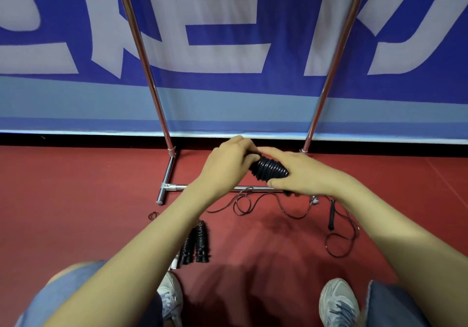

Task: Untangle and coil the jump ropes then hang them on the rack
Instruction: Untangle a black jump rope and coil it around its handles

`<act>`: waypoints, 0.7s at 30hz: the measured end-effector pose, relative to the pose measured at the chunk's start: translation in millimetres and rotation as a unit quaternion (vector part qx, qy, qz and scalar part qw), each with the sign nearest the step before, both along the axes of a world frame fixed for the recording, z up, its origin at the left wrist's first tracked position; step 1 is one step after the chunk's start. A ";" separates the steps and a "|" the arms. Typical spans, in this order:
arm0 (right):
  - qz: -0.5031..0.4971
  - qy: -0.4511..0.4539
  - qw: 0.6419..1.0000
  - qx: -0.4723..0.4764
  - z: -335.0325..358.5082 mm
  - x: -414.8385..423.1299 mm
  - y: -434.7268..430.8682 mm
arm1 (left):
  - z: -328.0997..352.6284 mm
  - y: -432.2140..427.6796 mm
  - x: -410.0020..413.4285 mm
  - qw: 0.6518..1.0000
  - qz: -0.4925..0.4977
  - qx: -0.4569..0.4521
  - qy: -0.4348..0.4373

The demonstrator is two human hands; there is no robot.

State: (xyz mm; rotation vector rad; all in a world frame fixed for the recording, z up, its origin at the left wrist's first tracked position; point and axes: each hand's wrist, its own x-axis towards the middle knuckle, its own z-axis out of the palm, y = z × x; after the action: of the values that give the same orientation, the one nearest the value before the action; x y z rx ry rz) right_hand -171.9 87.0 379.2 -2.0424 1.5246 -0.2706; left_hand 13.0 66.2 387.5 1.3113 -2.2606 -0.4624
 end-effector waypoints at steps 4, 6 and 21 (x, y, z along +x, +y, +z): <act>-0.066 0.031 0.993 -0.097 6.8 -6.8 2.0 | 4.4 3.3 -1.4 0.978 0.002 0.140 0.152; -0.088 0.024 0.988 -0.125 7.5 -13.0 -0.9 | 5.3 1.0 0.9 0.964 0.013 0.199 0.178; -0.037 0.031 0.995 -0.086 -4.4 -4.3 -4.1 | 17.8 8.2 13.4 0.981 0.052 -0.186 0.016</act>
State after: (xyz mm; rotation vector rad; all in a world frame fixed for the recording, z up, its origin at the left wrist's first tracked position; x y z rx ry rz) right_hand -176.2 83.0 374.8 -2.1464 1.6676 -0.3826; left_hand 26.4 74.4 405.3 1.2087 -2.1100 -0.0190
